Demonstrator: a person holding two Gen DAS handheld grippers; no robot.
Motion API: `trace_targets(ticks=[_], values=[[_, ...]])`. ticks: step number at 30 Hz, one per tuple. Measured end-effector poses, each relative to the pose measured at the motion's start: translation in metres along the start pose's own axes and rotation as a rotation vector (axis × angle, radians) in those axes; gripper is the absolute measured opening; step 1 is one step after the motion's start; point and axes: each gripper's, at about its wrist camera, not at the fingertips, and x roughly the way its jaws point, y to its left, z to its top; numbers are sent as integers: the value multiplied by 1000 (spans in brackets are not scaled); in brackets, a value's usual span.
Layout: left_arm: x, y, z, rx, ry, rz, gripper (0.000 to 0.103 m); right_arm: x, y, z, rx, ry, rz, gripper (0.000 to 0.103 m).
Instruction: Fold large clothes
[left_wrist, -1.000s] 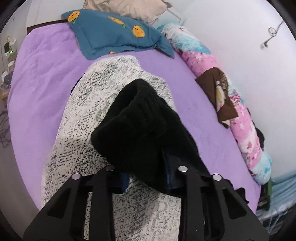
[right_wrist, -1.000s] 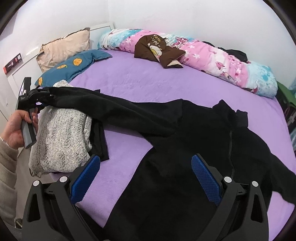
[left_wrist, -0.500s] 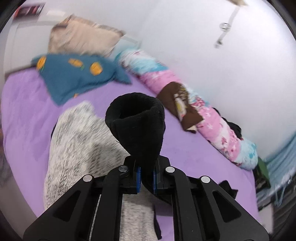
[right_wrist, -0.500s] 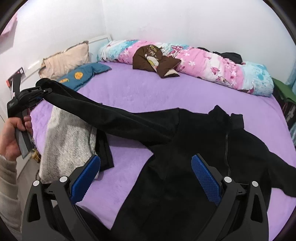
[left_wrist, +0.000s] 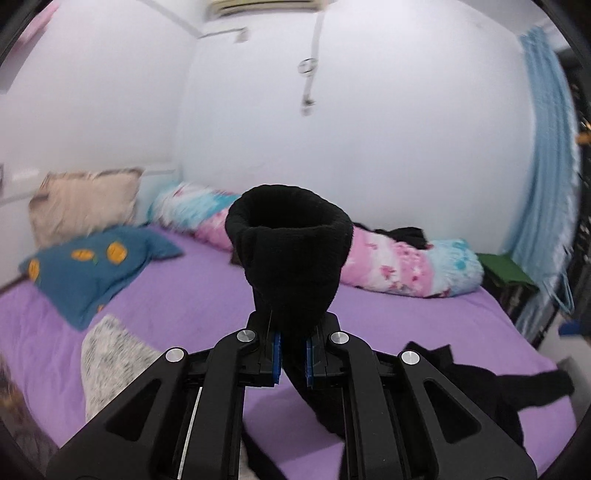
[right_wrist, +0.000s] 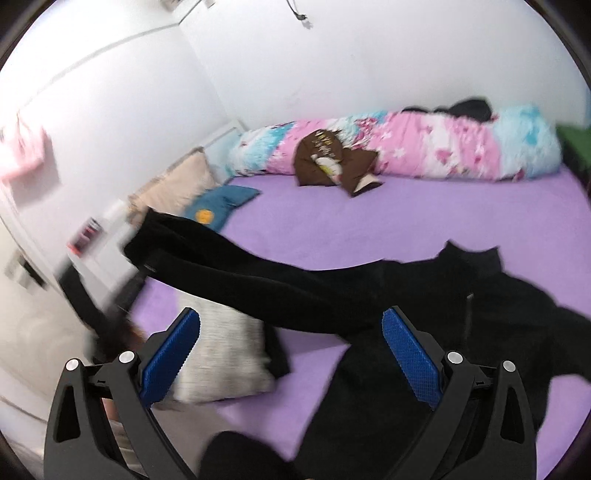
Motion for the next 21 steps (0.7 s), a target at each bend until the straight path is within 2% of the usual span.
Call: trace_targets(ticks=[4,8,15,17,19,21], values=[[-12,-48,4,73,-24,-39,8,-25,1,19,43,3,80,97],[-24,-96,4,136,-39,-79,8,-33,-5,31,124,65,137,97],[-40,-181,-6,293,-55,-143,8,-36,-50,48,331,163,219,97],[-42,-204,-11,304,-41,-230,8,-32,-66,47,404,213,228,97],[-43,-225,-17,336,-34,-249,8,-28,-83,43,473,250,257,97],[-45,-249,-23,352,-25,-279,8,-31,-98,38,511,255,245,97]])
